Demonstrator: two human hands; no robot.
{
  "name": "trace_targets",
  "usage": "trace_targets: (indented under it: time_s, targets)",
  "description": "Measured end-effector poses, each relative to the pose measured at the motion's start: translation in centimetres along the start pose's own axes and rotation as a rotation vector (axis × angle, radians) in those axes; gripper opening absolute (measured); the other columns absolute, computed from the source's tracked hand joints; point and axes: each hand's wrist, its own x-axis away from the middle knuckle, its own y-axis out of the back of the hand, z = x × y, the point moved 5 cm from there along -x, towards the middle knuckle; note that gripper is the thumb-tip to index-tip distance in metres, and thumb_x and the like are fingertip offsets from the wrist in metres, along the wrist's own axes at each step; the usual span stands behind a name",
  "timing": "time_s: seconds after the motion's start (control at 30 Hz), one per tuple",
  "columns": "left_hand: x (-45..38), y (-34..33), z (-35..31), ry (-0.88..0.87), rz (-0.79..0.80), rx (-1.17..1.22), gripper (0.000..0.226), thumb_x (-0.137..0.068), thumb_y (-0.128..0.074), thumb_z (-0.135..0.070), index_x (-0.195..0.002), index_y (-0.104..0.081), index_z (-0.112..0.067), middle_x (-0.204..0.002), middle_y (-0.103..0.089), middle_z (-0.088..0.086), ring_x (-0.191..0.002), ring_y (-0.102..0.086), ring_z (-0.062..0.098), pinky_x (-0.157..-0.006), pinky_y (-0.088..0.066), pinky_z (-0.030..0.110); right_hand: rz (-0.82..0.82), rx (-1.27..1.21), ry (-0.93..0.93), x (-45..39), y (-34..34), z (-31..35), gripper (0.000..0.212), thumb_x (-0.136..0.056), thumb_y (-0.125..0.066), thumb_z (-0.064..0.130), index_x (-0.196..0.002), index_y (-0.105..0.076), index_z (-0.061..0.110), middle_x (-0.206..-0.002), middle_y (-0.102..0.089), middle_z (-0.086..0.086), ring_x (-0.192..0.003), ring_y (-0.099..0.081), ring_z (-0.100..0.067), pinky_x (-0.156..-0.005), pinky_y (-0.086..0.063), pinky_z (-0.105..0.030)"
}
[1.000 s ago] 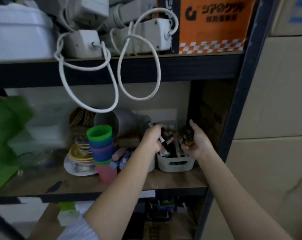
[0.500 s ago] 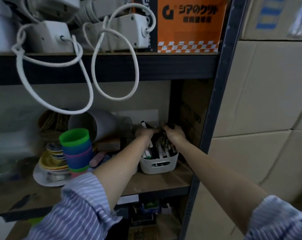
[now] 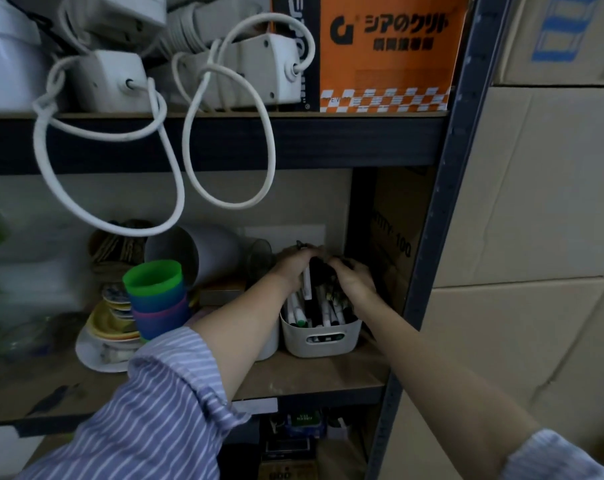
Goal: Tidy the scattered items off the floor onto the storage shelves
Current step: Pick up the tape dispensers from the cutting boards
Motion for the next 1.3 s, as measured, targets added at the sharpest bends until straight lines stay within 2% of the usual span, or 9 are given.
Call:
trace_targets:
  time_s: [0.13,0.23,0.43,0.57,0.63,0.73,0.83,1.03,1.3]
  targets:
    - [-0.2,0.4,0.2,0.069,0.015,0.035,0.026,-0.087,-0.073,-0.022,-0.099,-0.066,-0.001,-0.097,-0.069,0.017,-0.087,-0.067,0.029,-0.088,-0.055,0.040,0.059,-0.027,-0.009,0.4,-0.1,-0.3,0.040,-0.084,-0.074,0.031,-0.119,-0.061,0.018,-0.107,-0.065,0.001,-0.091,-0.061,-0.011,-0.074,-0.047,-0.019]
    - [-0.5,0.6,0.5,0.098,0.007,0.076,0.087,-0.054,-0.092,-0.050,-0.122,-0.062,-0.005,-0.109,-0.070,0.018,-0.099,-0.069,0.031,-0.093,-0.054,0.045,0.107,0.091,-0.010,0.1,-0.3,-0.8,0.029,-0.077,-0.081,0.023,-0.100,-0.064,0.017,-0.096,-0.068,0.002,-0.084,-0.064,-0.009,-0.059,-0.047,-0.016]
    - [-1.3,0.9,1.3,0.015,-0.254,0.181,0.064,-0.072,-0.065,-0.057,-0.115,-0.063,-0.009,-0.115,-0.065,0.014,-0.104,-0.062,0.031,-0.097,-0.050,0.047,0.064,0.318,0.082,0.0,-0.9,-0.4,0.062,-0.070,-0.083,0.029,-0.127,-0.060,0.018,-0.120,-0.065,-0.002,-0.109,-0.062,-0.021,-0.084,-0.049,-0.026]
    - [-0.9,1.3,-0.5,-0.275,-0.368,-0.357,0.013,-0.092,-0.058,-0.020,-0.088,-0.051,-0.009,-0.091,-0.059,0.008,-0.095,-0.058,0.026,-0.089,-0.050,0.038,0.031,0.363,0.050,-0.5,0.1,-0.4,0.055,-0.074,-0.082,0.026,-0.124,-0.062,0.016,-0.119,-0.065,-0.005,-0.104,-0.063,-0.021,-0.076,-0.050,-0.026]
    - [-0.8,1.1,-0.8,-0.391,-0.312,-0.739,0.019,-0.089,-0.065,-0.023,-0.093,-0.059,-0.006,-0.093,-0.064,0.011,-0.095,-0.062,0.028,-0.083,-0.050,0.035,-0.044,0.367,0.026,-0.6,1.1,-0.4,0.062,-0.075,-0.081,0.026,-0.129,-0.056,0.012,-0.123,-0.062,-0.007,-0.109,-0.061,-0.026,-0.078,-0.050,-0.028]
    - [-1.3,1.0,0.6,-0.296,-0.166,-0.987,0.042,-0.080,-0.073,-0.047,-0.101,-0.069,-0.011,-0.098,-0.070,0.006,-0.092,-0.065,0.023,-0.080,-0.054,0.030,-0.123,0.359,-0.013,-0.8,2.0,-0.5,0.064,-0.077,-0.078,0.026,-0.134,-0.052,0.010,-0.129,-0.059,-0.010,-0.114,-0.059,-0.030,-0.084,-0.051,-0.031]
    - [-0.8,0.5,1.2,-0.244,-0.128,-1.206,0.033,-0.083,-0.069,-0.043,-0.089,-0.067,-0.010,-0.097,-0.069,0.013,-0.094,-0.065,0.027,-0.073,-0.050,0.028,-0.107,0.376,-0.013,-0.8,1.6,-0.3,0.060,-0.076,-0.079,0.031,-0.128,-0.057,0.011,-0.125,-0.062,-0.011,-0.109,-0.061,-0.027,-0.080,-0.050,-0.027]
    - [-1.2,0.9,0.8,-0.214,-0.132,-1.112,0.042,-0.077,-0.073,-0.048,-0.101,-0.068,-0.014,-0.104,-0.070,0.010,-0.096,-0.065,0.025,-0.084,-0.056,0.031,-0.206,0.321,-0.001,-0.7,2.2,0.0,0.051,-0.078,-0.076,0.022,-0.124,-0.059,0.007,-0.123,-0.063,-0.012,-0.111,-0.061,-0.030,-0.079,-0.048,-0.027]
    - [-1.4,2.8,0.6,-0.030,-0.035,-0.965,0.051,-0.078,-0.077,-0.035,-0.120,-0.057,-0.013,-0.115,-0.061,0.006,-0.103,-0.061,0.022,-0.086,-0.053,0.030,-0.418,0.029,-0.020,-2.1,2.3,-0.1,0.053,-0.086,-0.067,0.012,-0.136,-0.051,0.002,-0.136,-0.055,-0.018,-0.123,-0.055,-0.033,-0.098,-0.044,-0.031]
